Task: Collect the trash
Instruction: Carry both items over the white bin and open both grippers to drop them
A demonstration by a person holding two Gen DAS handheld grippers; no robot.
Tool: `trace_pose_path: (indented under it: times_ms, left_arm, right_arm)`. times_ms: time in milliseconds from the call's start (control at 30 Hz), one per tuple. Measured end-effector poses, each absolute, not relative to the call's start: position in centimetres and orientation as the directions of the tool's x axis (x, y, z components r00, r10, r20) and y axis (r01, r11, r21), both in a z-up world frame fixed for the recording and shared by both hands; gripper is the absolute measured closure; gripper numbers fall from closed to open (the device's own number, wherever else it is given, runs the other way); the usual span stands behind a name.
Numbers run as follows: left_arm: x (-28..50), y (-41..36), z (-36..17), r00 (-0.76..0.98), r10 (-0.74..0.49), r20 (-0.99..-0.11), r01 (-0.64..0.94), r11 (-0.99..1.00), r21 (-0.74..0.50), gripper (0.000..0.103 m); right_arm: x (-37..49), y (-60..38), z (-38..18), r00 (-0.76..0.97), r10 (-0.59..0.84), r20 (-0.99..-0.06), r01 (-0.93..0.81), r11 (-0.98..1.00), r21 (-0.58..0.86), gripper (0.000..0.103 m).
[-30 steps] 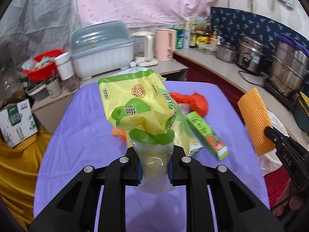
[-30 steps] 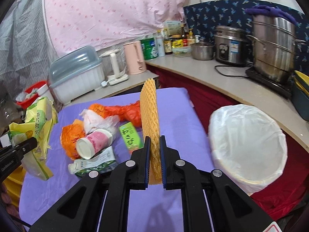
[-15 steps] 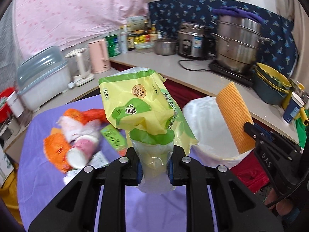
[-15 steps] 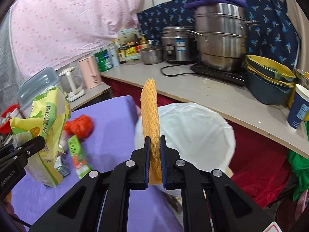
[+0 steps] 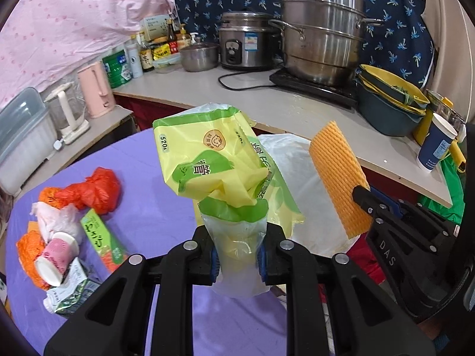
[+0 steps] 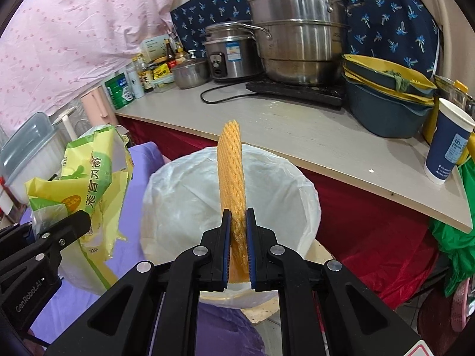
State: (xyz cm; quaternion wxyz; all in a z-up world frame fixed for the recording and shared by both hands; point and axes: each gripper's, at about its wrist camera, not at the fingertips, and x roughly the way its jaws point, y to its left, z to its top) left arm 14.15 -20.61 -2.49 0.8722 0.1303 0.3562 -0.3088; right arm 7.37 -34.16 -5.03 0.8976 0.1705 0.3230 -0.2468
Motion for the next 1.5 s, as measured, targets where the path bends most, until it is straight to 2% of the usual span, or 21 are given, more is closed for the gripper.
trace_pose_path:
  times_ms: [333,700,800,867,933,1067,1167,1500]
  left_arm:
    - [15.2,-24.0,-4.5,0.503,-0.46,-0.732,0.668,0.744,-0.008,0.084]
    - [16.3,-25.3,-6.1,0.469,-0.45,-0.76,0.679,0.734,-0.016,0.079]
    - [16.5,-25.3,-6.2,0.468,-0.451,-0.76,0.677,0.736,-0.021,0.072]
    - [16.5,-25.3,-6.1,0.471,-0.454,-0.756,0.677,0.736,-0.02,0.066]
    - [16.5,-25.2,-6.0,0.482,-0.454,-0.75,0.674,0.739,-0.014,0.054]
    - [16.6,-24.7,-5.6,0.499,-0.457,-0.736,0.663,0.748,-0.015,0.04]
    - [16.6,-24.4,-5.3,0.509,-0.459,-0.728,0.66,0.751,-0.012,0.037]
    - [16.5,-22.0,-4.0,0.552,-0.447,-0.704,0.63,0.776,0.002,0.035]
  right_arm:
    - [7.8,-36.4,-6.9,0.637,-0.341,-0.691,0.593,0.79,0.158,0.093]
    - [8.5,-37.2,-7.9,0.624,-0.347,-0.7,0.607,0.78,0.154,0.091]
    - [8.6,-37.3,-7.8,0.625,-0.351,-0.698,0.61,0.777,0.155,0.087]
    - [8.6,-37.4,-7.7,0.63,-0.35,-0.693,0.61,0.776,0.162,0.076]
    - [8.5,-37.5,-7.5,0.635,-0.356,-0.685,0.61,0.775,0.163,0.068]
    - [8.4,-37.5,-6.9,0.643,-0.368,-0.672,0.612,0.774,0.162,0.063]
    - [8.4,-37.2,-6.6,0.646,-0.373,-0.666,0.611,0.776,0.159,0.061]
    - [8.2,-35.0,-4.4,0.679,-0.376,-0.631,0.586,0.795,0.156,0.051]
